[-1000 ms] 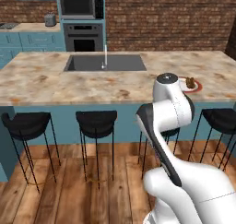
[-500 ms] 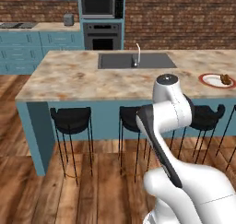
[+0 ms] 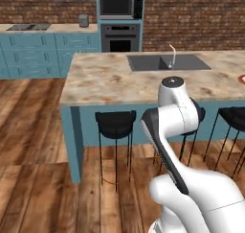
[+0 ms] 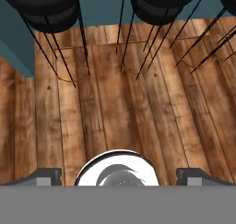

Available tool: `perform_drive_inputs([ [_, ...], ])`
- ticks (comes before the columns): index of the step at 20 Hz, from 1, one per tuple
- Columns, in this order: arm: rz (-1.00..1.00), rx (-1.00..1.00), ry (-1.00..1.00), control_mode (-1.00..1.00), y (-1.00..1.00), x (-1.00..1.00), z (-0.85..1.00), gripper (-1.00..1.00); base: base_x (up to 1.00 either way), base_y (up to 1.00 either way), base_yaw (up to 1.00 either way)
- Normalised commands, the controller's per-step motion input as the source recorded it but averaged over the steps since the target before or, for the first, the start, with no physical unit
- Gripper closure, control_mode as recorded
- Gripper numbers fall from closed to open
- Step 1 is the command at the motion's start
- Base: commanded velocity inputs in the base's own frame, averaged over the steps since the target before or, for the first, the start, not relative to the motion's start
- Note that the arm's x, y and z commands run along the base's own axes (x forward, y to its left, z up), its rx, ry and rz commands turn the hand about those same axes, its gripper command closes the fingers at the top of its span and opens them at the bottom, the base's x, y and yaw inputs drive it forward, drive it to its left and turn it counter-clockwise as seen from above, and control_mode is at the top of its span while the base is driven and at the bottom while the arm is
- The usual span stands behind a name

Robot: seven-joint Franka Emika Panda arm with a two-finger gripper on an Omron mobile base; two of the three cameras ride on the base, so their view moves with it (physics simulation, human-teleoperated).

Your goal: Move the hot dog bun to the plate on the dining table and place the condiment next to that plate. Then navigate to the fridge and take the sausage and place it on the plate as well.

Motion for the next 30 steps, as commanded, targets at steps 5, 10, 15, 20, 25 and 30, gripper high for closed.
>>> perform_drive_inputs([
  [5, 0.00, 0.00, 0.00, 1.00, 0.00, 0.00, 0.00, -1.00, 0.02, 1.00, -0.14],
  [10, 0.00, 0.00, 0.00, 1.00, 0.00, 0.00, 0.00, -1.00, 0.21, 1.00, -0.12],
  [15, 0.00, 0.00, 0.00, 1.00, 0.00, 0.00, 0.00, -1.00, 0.24, 1.00, -0.11],
  [20, 0.00, 0.00, 0.00, 1.00, 0.00, 0.00, 0.00, -1.00, 0.55, 1.00, -0.06],
  [25, 0.00, 0.00, 0.00, 1.00, 0.00, 0.00, 0.00, -1.00, 0.92, 1.00, -0.04],
  [30, 0.00, 0.00, 0.00, 1.00, 0.00, 0.00, 0.00, -1.00, 1.00, 0.94, -0.05],
])
